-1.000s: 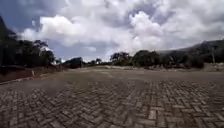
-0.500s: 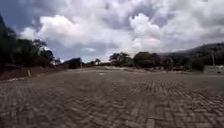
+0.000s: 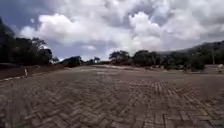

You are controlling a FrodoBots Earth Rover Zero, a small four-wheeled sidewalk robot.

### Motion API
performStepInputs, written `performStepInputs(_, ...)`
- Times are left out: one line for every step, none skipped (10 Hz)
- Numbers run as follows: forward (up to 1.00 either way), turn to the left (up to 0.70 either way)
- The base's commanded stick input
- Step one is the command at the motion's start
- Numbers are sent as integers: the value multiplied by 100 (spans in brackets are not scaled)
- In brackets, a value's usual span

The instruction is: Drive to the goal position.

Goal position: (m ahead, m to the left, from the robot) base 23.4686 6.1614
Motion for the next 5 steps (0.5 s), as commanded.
performStepInputs(100,0)
performStepInputs(100,0)
performStepInputs(100,0)
performStepInputs(100,0)
performStepInputs(100,0)
